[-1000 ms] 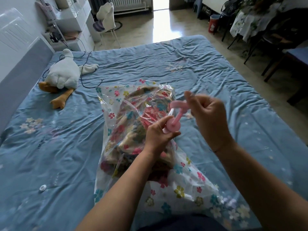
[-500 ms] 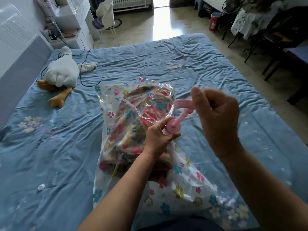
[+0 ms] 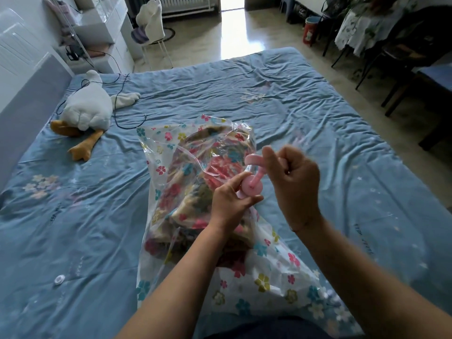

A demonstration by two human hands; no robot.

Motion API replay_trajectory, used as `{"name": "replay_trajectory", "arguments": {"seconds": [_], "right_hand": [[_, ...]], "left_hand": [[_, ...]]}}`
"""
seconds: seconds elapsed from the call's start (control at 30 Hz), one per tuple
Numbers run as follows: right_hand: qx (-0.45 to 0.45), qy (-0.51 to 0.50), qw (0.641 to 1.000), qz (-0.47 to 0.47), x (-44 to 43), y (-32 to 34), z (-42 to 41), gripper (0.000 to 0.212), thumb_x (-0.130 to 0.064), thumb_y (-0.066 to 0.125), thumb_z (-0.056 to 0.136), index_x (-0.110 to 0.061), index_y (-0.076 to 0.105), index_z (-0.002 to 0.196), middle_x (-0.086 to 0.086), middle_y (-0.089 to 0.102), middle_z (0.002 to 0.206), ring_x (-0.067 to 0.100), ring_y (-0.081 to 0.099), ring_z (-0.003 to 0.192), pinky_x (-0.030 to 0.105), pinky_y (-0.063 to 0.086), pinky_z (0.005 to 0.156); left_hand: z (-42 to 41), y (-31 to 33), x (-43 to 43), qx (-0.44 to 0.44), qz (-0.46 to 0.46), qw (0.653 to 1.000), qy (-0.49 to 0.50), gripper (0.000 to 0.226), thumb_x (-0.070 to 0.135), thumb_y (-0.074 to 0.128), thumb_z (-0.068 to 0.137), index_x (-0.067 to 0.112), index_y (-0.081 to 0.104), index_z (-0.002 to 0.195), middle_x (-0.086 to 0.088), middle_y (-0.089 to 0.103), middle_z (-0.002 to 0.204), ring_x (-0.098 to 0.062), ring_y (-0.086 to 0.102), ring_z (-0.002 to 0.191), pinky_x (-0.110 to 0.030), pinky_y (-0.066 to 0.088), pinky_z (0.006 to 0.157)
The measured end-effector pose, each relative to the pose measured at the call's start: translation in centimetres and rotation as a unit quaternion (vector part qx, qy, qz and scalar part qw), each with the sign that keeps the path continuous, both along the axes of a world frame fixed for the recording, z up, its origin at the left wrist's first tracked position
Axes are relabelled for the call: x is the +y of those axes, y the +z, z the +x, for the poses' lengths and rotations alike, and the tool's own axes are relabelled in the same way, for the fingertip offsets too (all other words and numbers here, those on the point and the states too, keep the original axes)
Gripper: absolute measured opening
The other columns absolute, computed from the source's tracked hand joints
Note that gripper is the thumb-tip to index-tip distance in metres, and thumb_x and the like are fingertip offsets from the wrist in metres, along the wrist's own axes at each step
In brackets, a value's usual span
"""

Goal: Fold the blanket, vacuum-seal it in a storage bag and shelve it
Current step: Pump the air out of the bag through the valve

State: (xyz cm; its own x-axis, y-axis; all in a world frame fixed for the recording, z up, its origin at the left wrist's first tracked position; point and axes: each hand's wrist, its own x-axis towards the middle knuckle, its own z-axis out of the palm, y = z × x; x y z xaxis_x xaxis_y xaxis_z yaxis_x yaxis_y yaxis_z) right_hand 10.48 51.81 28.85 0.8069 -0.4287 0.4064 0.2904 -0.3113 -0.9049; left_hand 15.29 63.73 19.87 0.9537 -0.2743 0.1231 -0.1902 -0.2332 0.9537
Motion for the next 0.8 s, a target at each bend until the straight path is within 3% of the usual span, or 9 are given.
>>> {"name": "replay_trajectory", "arguments": {"seconds": [0.13, 0.27, 0.33, 0.37, 0.43, 0.57, 0.67, 0.73, 0.8], "right_hand": [[0.170, 0.021, 0.981, -0.089, -1.0, -3.9, 1.1, 0.058, -0.063, 0.064, 0.080, -0.018, 0.039, 0.052, -0.007, 0.036, 0.048, 0.009, 0.034, 0.048, 0.035, 0.034, 0.052], [-0.020, 0.012, 0.999, 0.033, -0.7, 2.1, 0.5, 0.059, -0.038, 0.066, 0.089, 0.005, 0.040, 0.056, 0.019, 0.055, 0.051, 0.013, 0.064, 0.056, 0.029, 0.039, 0.048], [-0.092, -0.012, 0.995, 0.037, -0.7, 3.4, 0.5, 0.056, -0.031, 0.064, 0.090, 0.004, 0.035, 0.058, 0.024, 0.051, 0.052, 0.011, 0.059, 0.051, 0.027, 0.038, 0.048], [-0.082, -0.020, 0.996, 0.021, -0.7, 2.7, 0.7, 0.055, -0.036, 0.063, 0.090, -0.002, 0.035, 0.059, 0.027, 0.053, 0.054, 0.022, 0.061, 0.052, 0.034, 0.041, 0.048], [0.018, -0.004, 1.000, 0.001, -0.7, -0.6, 1.0, 0.058, -0.054, 0.059, 0.089, -0.010, 0.034, 0.061, 0.027, 0.059, 0.060, 0.037, 0.065, 0.062, 0.047, 0.046, 0.053], [0.204, 0.028, 0.973, -0.105, -1.1, -4.8, 1.5, 0.058, -0.057, 0.059, 0.087, -0.016, 0.040, 0.051, -0.003, 0.039, 0.048, 0.013, 0.036, 0.049, 0.034, 0.035, 0.054], [0.064, -0.005, 0.996, -0.054, -0.8, -0.6, 1.2, 0.064, -0.047, 0.061, 0.088, 0.007, 0.050, 0.056, 0.013, 0.053, 0.049, 0.025, 0.040, 0.046, 0.035, 0.036, 0.049], [-0.047, -0.016, 0.998, 0.027, -0.5, 2.4, 1.0, 0.062, -0.035, 0.060, 0.092, 0.014, 0.042, 0.058, 0.022, 0.058, 0.053, 0.014, 0.046, 0.045, 0.029, 0.038, 0.048], [-0.062, -0.017, 0.997, 0.034, -0.2, 2.2, 1.0, 0.061, -0.033, 0.059, 0.093, 0.013, 0.038, 0.059, 0.029, 0.061, 0.058, 0.011, 0.058, 0.052, 0.029, 0.038, 0.048]], "left_hand": [[-0.1, 0.0, 0.0, 0.010, -0.002, 1.000, -0.003, 0.051, 0.019, 0.088, 0.065, 0.026, 0.067, 0.111, 0.009, 0.073, 0.100, -0.009, 0.069, 0.098, -0.031, 0.055, 0.089], [0.7, 0.4, 0.0, -0.017, 0.010, 1.000, -0.007, 0.062, 0.025, 0.088, 0.063, 0.025, 0.063, 0.120, 0.005, 0.071, 0.110, -0.011, 0.068, 0.103, -0.035, 0.054, 0.094], [0.9, 0.3, -0.1, -0.020, 0.012, 1.000, -0.005, 0.064, 0.023, 0.088, 0.064, 0.022, 0.062, 0.122, 0.005, 0.070, 0.111, -0.010, 0.067, 0.103, -0.035, 0.054, 0.094], [0.8, 0.2, -0.1, -0.019, 0.013, 1.000, -0.003, 0.065, 0.025, 0.087, 0.063, 0.020, 0.062, 0.123, 0.004, 0.071, 0.111, -0.010, 0.067, 0.104, -0.035, 0.054, 0.094], [0.5, 0.1, -0.1, -0.017, 0.020, 1.000, -0.004, 0.064, 0.027, 0.087, 0.063, 0.020, 0.064, 0.122, 0.004, 0.072, 0.111, -0.009, 0.067, 0.103, -0.034, 0.054, 0.093], [0.2, -0.2, 0.0, -0.011, 0.023, 1.000, -0.007, 0.051, 0.014, 0.087, 0.066, 0.038, 0.066, 0.104, 0.021, 0.072, 0.093, -0.001, 0.068, 0.091, -0.022, 0.054, 0.084], [0.8, 0.0, 0.1, -0.010, 0.019, 1.000, -0.008, 0.060, 0.018, 0.088, 0.065, 0.020, 0.064, 0.121, 0.002, 0.073, 0.109, -0.010, 0.069, 0.101, -0.030, 0.054, 0.091], [1.2, -0.1, 0.1, -0.019, 0.023, 1.000, -0.011, 0.067, 0.022, 0.088, 0.064, 0.015, 0.062, 0.125, -0.002, 0.071, 0.113, -0.012, 0.068, 0.104, -0.034, 0.054, 0.094], [1.1, 0.1, 0.0, -0.023, 0.023, 0.999, -0.014, 0.067, 0.026, 0.088, 0.063, 0.015, 0.063, 0.124, -0.001, 0.072, 0.112, -0.012, 0.068, 0.102, -0.036, 0.055, 0.093]]}}
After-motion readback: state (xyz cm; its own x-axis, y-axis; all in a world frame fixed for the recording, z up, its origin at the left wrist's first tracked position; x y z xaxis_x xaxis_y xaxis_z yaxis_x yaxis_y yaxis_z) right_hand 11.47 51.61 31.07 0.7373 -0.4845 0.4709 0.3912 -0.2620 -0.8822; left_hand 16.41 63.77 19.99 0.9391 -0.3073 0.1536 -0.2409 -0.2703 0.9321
